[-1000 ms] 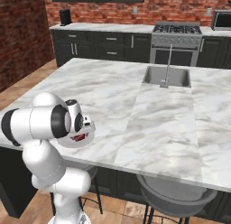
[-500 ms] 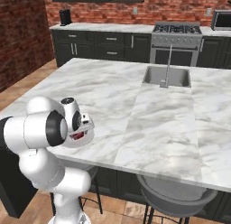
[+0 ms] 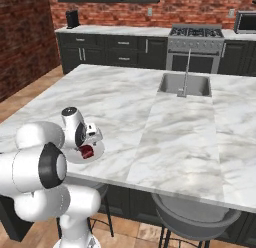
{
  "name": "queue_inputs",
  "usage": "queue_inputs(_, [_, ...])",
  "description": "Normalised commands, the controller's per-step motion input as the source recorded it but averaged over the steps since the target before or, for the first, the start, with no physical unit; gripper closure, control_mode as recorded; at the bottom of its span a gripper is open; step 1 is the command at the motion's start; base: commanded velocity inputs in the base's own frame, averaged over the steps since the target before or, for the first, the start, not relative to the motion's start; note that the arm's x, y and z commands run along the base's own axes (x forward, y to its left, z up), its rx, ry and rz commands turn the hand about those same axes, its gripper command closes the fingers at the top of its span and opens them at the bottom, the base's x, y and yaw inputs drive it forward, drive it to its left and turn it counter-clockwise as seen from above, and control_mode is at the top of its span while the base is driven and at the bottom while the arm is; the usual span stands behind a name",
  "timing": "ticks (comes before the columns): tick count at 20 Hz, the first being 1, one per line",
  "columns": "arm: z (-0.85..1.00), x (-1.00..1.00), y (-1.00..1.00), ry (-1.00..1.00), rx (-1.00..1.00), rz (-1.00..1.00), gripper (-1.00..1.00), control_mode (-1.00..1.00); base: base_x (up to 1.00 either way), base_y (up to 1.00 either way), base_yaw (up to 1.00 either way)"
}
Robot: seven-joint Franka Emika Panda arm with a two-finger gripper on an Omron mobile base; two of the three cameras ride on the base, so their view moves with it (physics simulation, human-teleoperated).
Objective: Create a steak meal by picking up the steak and asparagus from the tray and placing them on the plate. Leave the carrot on the tray.
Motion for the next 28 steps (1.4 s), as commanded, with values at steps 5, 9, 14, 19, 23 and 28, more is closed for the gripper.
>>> queue_inputs(5, [0.49, -0.92, -0.36, -0.16, 0.00, 0.00, -1.00, -1.00, 0.00, 0.00, 0.00])
queue_inputs(9, [0.17, -0.30, -0.19, -0.01, 0.00, 0.00, -1.00, -1.00, 0.00, 0.00, 0.00])
queue_inputs(14, [0.26, 0.14, 0.00, 0.00, 0.00, 0.00, -1.00, -1.00, 0.00, 0.00, 0.00])
queue_inputs(19, [0.05, 0.07, 0.00, 0.00, 0.00, 0.00, -1.00, 1.00, -0.06, 0.00, 0.00])
queue_inputs(23, [0.00, 0.00, 0.00, 0.00, 0.00, 0.00, -1.00, 1.00, -0.96, -0.42, -0.04])
queue_inputs(28, [0.00, 0.00, 0.00, 0.00, 0.00, 0.00, -1.00, 1.00, -0.49, -0.94, -0.19])
